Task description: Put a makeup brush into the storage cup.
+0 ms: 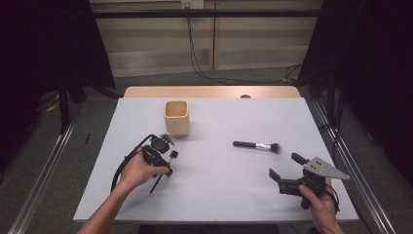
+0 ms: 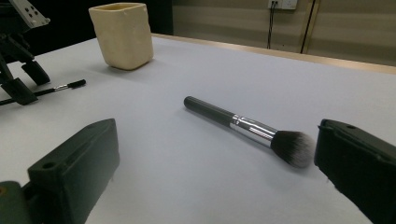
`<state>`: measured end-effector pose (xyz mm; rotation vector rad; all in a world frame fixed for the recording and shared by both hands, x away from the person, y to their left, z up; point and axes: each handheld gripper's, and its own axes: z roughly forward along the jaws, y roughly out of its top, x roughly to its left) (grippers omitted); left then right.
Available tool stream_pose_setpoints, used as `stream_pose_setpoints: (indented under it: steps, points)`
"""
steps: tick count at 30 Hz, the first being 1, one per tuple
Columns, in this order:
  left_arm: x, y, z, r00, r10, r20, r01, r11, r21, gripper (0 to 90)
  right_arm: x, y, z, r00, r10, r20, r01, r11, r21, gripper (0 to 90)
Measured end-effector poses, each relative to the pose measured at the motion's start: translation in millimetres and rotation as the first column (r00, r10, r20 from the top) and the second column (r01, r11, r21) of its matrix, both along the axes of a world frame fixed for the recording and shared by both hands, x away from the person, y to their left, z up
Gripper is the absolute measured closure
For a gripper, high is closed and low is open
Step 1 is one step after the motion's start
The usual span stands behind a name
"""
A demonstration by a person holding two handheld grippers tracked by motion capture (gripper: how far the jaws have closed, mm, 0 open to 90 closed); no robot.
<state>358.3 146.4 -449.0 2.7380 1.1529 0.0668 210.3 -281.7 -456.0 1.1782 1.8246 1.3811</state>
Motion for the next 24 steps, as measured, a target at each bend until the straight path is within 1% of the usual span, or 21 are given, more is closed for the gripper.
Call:
stream_pose_setpoints:
  steps: [1, 2, 4, 6, 9, 14, 15, 16, 17, 19, 22, 24]
  points:
    - [-0.3, -1.1, 0.9, 1.0, 0.001, -0.007, -0.001, 1.0, 0.001, 34.5, 0.0, 0.2, 0.1, 1.0, 0.0, -0.001, 0.0, 1.0, 0.001, 0.0]
    - [-0.7, -2.1, 1.8, 0.9999, -0.009, -0.011, 0.009, 0.9999, 0.004, 39.6, 0.0, 0.5, 0.1, 1.0, 0.0, 0.0, 0.0, 1.0, 0.002, 0.0]
    - [-2.1, -3.8, 2.3, 0.9999, -0.005, -0.012, 0.005, 1.0, 0.004, 46.4, -0.5, 0.5, 0.4, 1.0, 0.001, 0.002, -0.001, 1.0, -0.003, 0.0]
    - [-2.4, -4.1, 2.7, 0.9998, 0.003, -0.018, -0.003, 1.0, 0.003, 51.0, -0.6, 0.1, 0.6, 1.0, -0.005, 0.009, 0.005, 1.0, 0.001, 0.0]
    - [-1.2, -3.4, 3.2, 0.9995, 0.021, -0.024, -0.02, 0.9998, 0.006, 57.8, -0.4, -0.4, 0.5, 1.0, -0.005, 0.007, 0.005, 1.0, 0.001, 0.0]
    - [-0.4, -2.0, 4.0, 0.9984, 0.034, -0.044, -0.034, 0.9994, 0.004, 70.5, -0.5, 0.1, 0.6, 1.0, -0.005, 0.006, 0.005, 1.0, 0.0, 0.0]
    - [-0.8, -2.1, 4.0, 0.9982, 0.036, -0.047, -0.036, 0.9994, 0.003, 75.2, -0.4, -0.1, 0.6, 0.9999, -0.006, 0.009, 0.006, 1.0, 0.0, 0.0]
    - [-0.7, -2.1, 4.1, 0.9981, 0.034, -0.052, -0.034, 0.9994, 0.003, 77.4, -0.4, -0.1, 0.6, 0.9999, -0.006, 0.009, 0.006, 1.0, 0.0, 0.0]
    - [-0.6, -2.2, 4.2, 0.9978, 0.034, -0.056, -0.034, 0.9994, 0.004, 77.4, -0.4, -0.2, 0.5, 1.0, -0.006, 0.008, 0.006, 1.0, 0.0, 0.0]
    - [0.2, -2.0, 3.7, 0.9964, 0.049, -0.069, -0.049, 0.9988, -0.003, 80.4, -0.3, -0.4, 0.4, 1.0, -0.002, 0.008, 0.002, 1.0, -0.004, 0.0]
    - [2.8, -1.0, 3.8, 0.9948, 0.052, -0.087, -0.053, 0.9986, -0.001, 85.0, -0.6, 0.2, 0.6, 1.0, -0.005, 0.006, 0.005, 1.0, 0.0, 0.0]
    - [2.9, -1.2, 3.8, 0.9943, 0.057, -0.09, -0.057, 0.9984, 0.001, 85.6, -0.6, 0.0, 0.5, 0.9999, -0.009, 0.008, 0.009, 1.0, -0.003, 0.0]
